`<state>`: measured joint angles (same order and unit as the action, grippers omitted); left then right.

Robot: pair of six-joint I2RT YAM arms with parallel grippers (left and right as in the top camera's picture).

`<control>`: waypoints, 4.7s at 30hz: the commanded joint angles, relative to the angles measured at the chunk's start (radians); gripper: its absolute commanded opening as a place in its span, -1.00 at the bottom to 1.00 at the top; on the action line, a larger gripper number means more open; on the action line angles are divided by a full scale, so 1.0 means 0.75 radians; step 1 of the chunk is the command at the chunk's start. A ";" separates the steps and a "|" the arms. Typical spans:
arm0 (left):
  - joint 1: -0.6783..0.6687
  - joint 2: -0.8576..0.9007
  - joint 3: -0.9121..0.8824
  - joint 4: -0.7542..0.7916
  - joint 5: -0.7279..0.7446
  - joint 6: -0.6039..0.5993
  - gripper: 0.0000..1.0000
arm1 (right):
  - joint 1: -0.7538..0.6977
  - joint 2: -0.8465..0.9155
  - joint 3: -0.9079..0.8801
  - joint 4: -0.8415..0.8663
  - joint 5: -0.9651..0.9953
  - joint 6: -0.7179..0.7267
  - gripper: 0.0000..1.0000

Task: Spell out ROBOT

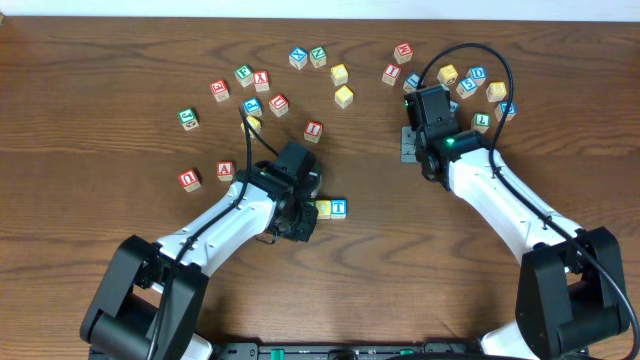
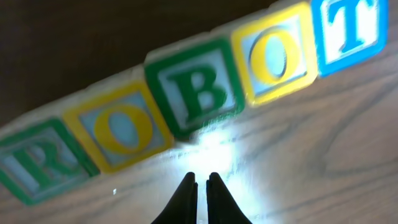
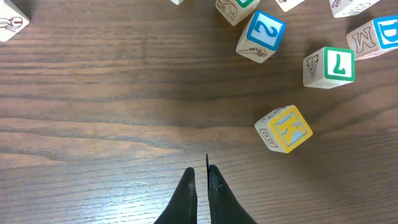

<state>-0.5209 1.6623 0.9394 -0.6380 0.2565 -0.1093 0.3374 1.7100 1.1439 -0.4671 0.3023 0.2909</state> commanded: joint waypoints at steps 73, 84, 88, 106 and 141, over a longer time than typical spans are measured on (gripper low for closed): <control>0.412 -0.286 -0.006 -0.033 -0.491 -0.024 -0.49 | 0.109 -0.031 0.023 -0.117 -0.192 -0.086 -0.98; 0.426 -0.286 -0.006 -0.032 -0.491 -0.025 -0.48 | 0.109 -0.031 0.023 -0.123 -0.193 -0.106 -0.98; 0.426 -0.286 -0.006 -0.014 -0.492 -0.024 -0.48 | 0.109 -0.031 0.023 -0.132 -0.193 -0.106 -0.98; 0.426 -0.286 -0.101 0.005 -0.385 -0.026 -0.51 | 0.110 -0.031 0.023 -0.150 -0.193 -0.105 -0.98; 0.311 -0.204 -0.216 0.261 -0.230 -0.043 -0.63 | 0.110 -0.031 0.023 -0.125 -0.193 -0.105 -0.98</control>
<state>-0.2863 1.5055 0.7818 -0.4442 0.0776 -0.1337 0.4149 1.7100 1.1439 -0.5629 0.1493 0.2253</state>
